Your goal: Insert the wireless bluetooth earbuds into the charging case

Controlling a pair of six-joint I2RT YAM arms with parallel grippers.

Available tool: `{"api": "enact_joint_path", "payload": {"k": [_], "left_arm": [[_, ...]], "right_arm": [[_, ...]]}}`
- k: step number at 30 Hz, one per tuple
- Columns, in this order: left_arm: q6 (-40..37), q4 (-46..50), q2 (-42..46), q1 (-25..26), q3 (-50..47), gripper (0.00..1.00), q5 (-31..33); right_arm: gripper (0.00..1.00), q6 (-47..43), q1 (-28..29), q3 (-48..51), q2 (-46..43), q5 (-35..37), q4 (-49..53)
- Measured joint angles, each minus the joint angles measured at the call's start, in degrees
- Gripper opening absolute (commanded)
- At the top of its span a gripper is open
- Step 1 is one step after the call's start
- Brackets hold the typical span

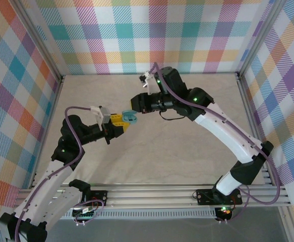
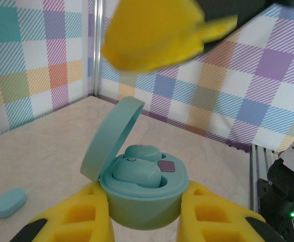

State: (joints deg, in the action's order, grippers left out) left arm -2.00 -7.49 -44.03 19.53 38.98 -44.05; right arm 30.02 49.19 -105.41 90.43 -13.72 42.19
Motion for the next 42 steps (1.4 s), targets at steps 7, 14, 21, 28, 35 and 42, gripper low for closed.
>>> {"api": "enact_joint_path", "payload": {"k": [7,14,21,28,35,42], "left_arm": [[1.2,0.4,-0.2,0.3,1.0,0.00,-0.7],[3.1,-1.5,-1.0,0.3,1.0,0.00,-0.9],[5.3,-6.1,-2.5,0.7,1.0,0.00,-1.0],[6.2,-10.6,-4.9,3.9,1.8,0.00,-1.5],[6.5,-13.8,-6.4,6.1,3.0,0.00,-1.2],[6.5,-15.6,-7.7,6.6,3.3,0.00,1.1]], "right_arm": [[0.20,-0.9,-0.2,6.2,-2.2,-5.8,-0.6],[0.54,1.7,-2.6,19.8,-18.4,-3.3,-2.0],[0.62,13.0,-7.9,30.1,-24.0,-7.6,-16.7],[0.67,21.6,-7.9,31.8,-16.0,-13.8,-26.9],[0.64,26.6,-8.0,30.4,-13.7,-18.0,-33.4],[0.51,35.1,-8.0,31.9,-11.1,-24.2,-43.3]]}}
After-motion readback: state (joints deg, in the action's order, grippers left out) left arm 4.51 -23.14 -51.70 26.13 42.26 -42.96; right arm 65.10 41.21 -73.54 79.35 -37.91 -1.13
